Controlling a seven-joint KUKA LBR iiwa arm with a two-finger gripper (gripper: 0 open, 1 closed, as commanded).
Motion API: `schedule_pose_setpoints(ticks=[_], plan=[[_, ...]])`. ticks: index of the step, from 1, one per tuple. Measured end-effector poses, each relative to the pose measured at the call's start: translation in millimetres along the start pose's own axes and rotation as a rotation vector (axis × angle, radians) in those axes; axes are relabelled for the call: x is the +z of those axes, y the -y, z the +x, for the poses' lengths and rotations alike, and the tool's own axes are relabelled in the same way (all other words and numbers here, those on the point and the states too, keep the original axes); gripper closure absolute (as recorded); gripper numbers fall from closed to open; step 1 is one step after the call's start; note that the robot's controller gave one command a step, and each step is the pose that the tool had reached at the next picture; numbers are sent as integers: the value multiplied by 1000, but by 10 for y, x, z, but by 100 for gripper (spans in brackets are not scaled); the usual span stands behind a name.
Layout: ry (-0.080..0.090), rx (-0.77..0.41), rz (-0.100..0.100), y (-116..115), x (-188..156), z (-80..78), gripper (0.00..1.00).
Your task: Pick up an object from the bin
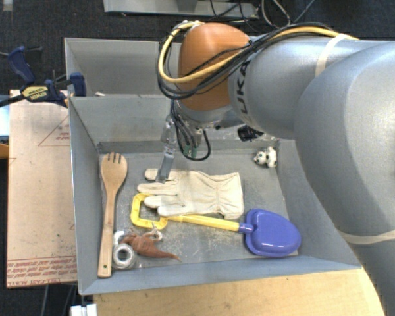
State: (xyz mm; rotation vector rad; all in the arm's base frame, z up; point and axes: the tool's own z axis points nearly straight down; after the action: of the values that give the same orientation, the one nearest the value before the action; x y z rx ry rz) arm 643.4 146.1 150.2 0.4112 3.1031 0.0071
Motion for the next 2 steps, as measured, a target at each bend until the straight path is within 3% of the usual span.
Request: schedule_pose_setpoints(ticks=[1, 2], plan=[[-16, -15, 5, 39, 503, 357, 0], [6, -34, -3, -35, 789, 393, 0]])
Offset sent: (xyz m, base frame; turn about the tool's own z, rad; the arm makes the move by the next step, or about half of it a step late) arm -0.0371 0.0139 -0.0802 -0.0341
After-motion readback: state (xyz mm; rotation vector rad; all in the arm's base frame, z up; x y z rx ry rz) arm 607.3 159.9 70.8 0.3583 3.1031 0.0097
